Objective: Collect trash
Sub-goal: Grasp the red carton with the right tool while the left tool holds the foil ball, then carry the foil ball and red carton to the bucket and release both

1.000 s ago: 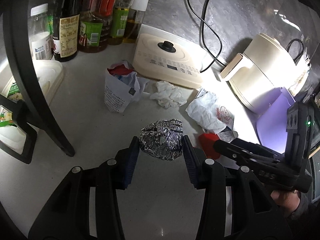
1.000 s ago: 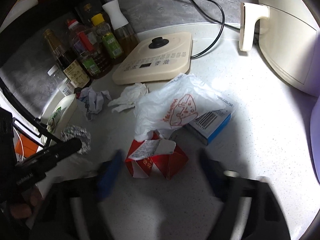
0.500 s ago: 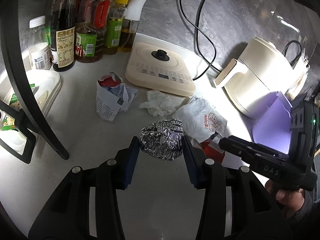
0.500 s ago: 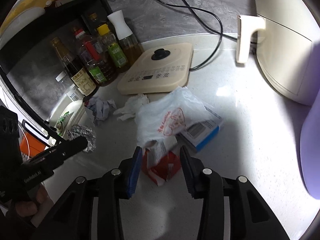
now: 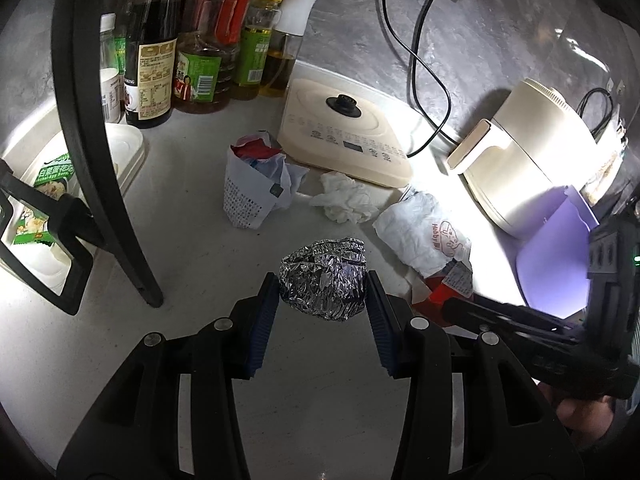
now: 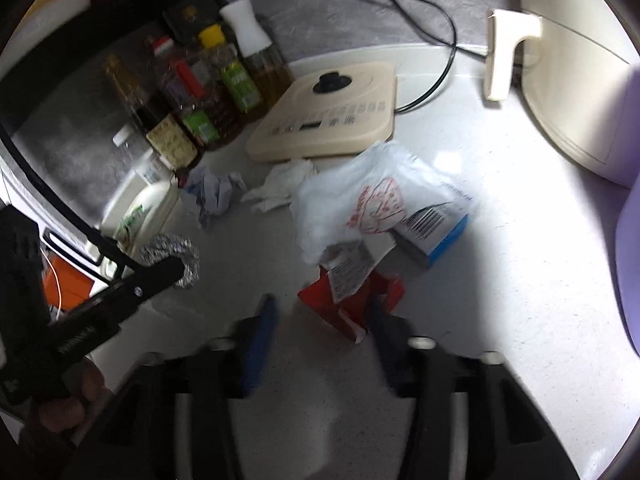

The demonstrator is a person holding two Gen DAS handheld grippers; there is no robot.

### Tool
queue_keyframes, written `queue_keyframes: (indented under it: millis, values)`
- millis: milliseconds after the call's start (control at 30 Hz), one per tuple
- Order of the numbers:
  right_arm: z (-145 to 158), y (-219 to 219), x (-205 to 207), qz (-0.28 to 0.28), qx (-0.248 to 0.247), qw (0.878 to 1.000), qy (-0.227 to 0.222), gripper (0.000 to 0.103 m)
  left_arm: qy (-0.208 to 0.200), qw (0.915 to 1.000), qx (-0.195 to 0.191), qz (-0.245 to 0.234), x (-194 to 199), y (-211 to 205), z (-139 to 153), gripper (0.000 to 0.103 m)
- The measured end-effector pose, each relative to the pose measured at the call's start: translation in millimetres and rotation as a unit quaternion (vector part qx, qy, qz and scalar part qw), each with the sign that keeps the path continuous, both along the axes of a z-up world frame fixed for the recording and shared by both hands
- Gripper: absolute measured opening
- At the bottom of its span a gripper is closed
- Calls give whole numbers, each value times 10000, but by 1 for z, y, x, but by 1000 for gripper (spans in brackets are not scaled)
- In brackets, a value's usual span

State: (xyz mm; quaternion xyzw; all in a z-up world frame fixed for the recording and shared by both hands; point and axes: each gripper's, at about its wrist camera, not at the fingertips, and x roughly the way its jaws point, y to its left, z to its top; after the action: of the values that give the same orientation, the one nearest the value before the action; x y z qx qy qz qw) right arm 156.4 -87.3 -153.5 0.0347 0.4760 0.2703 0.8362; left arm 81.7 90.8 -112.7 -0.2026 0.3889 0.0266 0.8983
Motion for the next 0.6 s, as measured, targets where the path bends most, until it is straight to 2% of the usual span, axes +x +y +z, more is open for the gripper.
queue_keyframes:
  millis: [33,67,200,600]
  values:
    - [-1,2,2,30,33,10000,86,11,-22,10000,17,-14,1,-1,2,44]
    - [0,1,2,-1,68,9999,80,9,-81,9999,51,-39,1,-2,6,44]
    - [24,0,-7,101,179,9994,-286,7,-259,9996,119,-73,2,-5,21,44]
    - [82,-43,-17,-60,666,9951,-730,7,-539,9975,180,-413,19,-39,45,44]
